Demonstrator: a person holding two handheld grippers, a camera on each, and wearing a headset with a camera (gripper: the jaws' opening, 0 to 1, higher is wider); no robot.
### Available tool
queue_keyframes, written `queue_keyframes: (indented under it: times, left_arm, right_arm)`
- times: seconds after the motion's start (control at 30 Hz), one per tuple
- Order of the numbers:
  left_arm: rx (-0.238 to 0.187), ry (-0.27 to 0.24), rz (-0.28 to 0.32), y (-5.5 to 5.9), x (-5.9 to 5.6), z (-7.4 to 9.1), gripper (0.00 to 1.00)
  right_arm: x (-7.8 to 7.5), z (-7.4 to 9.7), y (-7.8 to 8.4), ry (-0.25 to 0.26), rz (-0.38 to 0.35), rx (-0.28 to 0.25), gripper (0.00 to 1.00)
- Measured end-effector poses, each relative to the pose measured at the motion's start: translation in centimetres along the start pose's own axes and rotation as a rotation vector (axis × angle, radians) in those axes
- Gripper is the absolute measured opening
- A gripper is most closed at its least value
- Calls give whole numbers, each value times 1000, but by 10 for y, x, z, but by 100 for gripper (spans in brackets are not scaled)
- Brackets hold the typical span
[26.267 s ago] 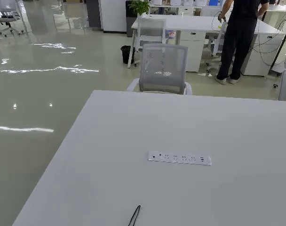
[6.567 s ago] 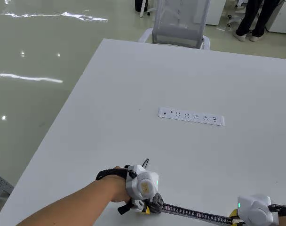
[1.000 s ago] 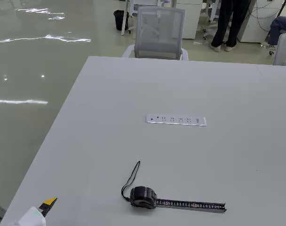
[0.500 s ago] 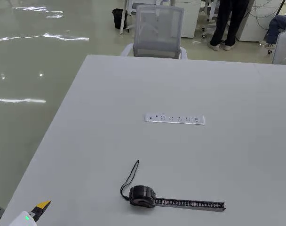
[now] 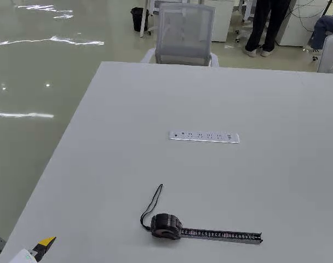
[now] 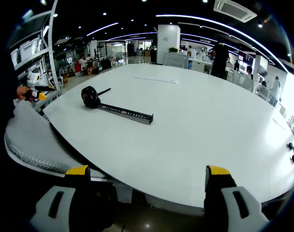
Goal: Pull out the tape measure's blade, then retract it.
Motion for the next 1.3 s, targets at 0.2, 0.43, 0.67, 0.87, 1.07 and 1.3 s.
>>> queue_keyframes:
  times: [0.2, 0.43, 0.67, 0.87, 1.07, 1.3]
  left_arm:
    - [0, -6, -1, -2, 1, 0, 99]
    - [5, -13, 2, 2, 4, 0, 99]
    - [2, -3, 0, 1, 1, -1, 99]
    - [3, 16, -1, -3, -10, -4, 99]
    - [-10, 11, 13, -10, -17, -9, 99]
    - [-22, -1, 38, -21, -28, -13, 98]
  right_arm:
    - [-6, 5, 3, 9, -10, 2, 100]
    - [-6, 10, 5, 21, -11, -3, 100]
    - [-5, 16, 6, 38, -12, -10, 100]
    - [-3, 22, 5, 54, -24, -17, 100]
    - [-3, 21, 4, 47, -7, -18, 100]
    - [-6, 19, 0, 26, -18, -18, 100]
Point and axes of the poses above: the centre of the closed fingertips' face, and the gripper's own axes: z roughly backward along the fingers, x roughly to its left, y roughly out of its underside, the point moved 6 cm from there along z, roughly backward along the fingers, and after that the axes turned 5 degrees about -y, right-handed, at the moved point
